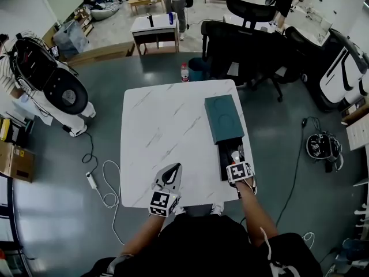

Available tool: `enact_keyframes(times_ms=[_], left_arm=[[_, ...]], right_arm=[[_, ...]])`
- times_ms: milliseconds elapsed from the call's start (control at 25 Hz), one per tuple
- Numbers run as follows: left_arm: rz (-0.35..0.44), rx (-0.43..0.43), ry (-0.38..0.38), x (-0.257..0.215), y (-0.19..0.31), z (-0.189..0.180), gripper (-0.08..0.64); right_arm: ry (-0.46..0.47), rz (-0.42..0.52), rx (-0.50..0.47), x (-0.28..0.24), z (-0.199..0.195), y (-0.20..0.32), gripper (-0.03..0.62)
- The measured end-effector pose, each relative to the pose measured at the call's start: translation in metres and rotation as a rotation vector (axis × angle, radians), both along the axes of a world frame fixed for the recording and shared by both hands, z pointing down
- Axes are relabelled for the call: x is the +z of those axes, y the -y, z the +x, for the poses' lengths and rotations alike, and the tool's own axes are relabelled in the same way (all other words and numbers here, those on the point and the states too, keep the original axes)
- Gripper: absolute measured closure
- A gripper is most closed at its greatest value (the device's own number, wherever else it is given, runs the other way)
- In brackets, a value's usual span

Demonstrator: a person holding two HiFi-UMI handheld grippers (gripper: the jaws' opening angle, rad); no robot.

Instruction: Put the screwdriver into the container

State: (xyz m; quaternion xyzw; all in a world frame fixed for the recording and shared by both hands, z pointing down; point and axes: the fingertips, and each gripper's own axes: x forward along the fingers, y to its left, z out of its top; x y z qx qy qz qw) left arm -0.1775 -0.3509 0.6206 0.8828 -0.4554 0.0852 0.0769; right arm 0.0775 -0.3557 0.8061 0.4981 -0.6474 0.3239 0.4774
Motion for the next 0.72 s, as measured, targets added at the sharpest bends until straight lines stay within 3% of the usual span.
enact_keyframes(times_ms=[200, 320, 560, 720], left_arm=[[-0.003, -0.01, 0.0, 0.001, 0.0, -0.004, 0.554], [-0.01, -0.008, 0.002, 0.003, -0.002, -0.004, 0.554], [-0.005, -0.006, 0.006, 0.0, -0.002, 0.0, 0.554], [-0.024, 0.002, 0.005, -0.008, -0.004, 0.006, 0.554]], right_arm=[[0.002, 0.004, 0.001, 0.005, -0.003, 0.0, 0.473], [0.061, -0.01, 0.026, 0.0, -0.014, -0.01, 0.431], [0.065, 0.227, 0.008, -0.054, -0.008, 0.009, 0.434], [0.107, 0.384, 0.002, -0.099, -0.014, 0.012, 0.486]])
